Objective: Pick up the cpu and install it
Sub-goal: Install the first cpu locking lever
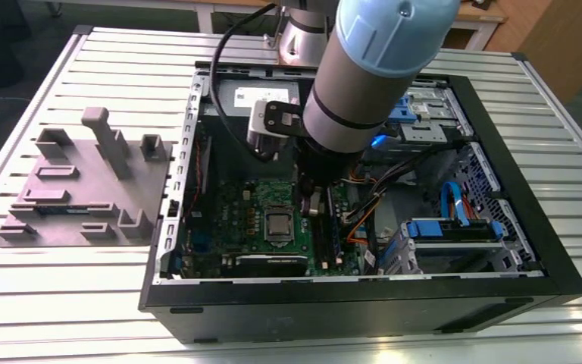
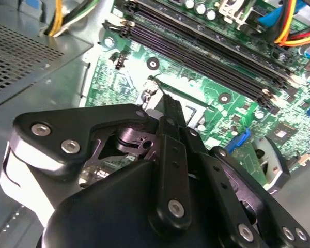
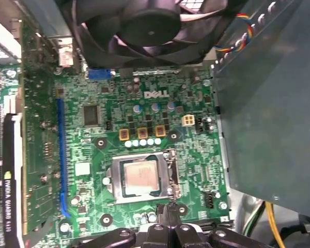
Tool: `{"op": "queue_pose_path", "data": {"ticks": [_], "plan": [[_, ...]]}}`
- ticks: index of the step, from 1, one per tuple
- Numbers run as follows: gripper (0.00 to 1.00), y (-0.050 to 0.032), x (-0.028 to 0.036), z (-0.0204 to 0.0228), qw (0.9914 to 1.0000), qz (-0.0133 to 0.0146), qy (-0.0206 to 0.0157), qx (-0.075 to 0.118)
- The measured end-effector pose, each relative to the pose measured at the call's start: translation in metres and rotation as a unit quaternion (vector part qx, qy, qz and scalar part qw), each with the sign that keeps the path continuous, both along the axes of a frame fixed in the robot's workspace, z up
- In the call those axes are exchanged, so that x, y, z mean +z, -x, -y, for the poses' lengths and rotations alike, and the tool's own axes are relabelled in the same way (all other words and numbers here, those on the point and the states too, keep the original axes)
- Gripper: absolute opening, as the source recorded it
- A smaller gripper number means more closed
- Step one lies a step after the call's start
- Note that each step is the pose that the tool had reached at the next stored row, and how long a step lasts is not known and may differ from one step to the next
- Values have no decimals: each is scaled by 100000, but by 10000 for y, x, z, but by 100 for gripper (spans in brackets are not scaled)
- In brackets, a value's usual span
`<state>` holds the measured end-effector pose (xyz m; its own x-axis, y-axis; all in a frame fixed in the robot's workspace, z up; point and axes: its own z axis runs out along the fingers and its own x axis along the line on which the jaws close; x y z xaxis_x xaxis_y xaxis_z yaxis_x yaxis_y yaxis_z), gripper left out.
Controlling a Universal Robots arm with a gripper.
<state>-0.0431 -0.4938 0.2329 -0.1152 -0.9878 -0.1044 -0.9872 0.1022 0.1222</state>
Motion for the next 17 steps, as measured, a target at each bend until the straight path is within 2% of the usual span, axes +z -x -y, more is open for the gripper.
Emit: {"op": "queue_pose_path", "data": {"ticks": [2,5,12,13,15,17], "plan": [[10,0,-16,16,100000,1,138,183],[10,-1,-42,30,99998,3,151,687],[10,-1,-73,95,99989,-1,213,1483],[10,-1,-76,99,99987,1,334,1560],[10,-2,-83,100,99981,-10,988,1707],[10,-2,-100,101,99974,-15,1386,1786]]}}
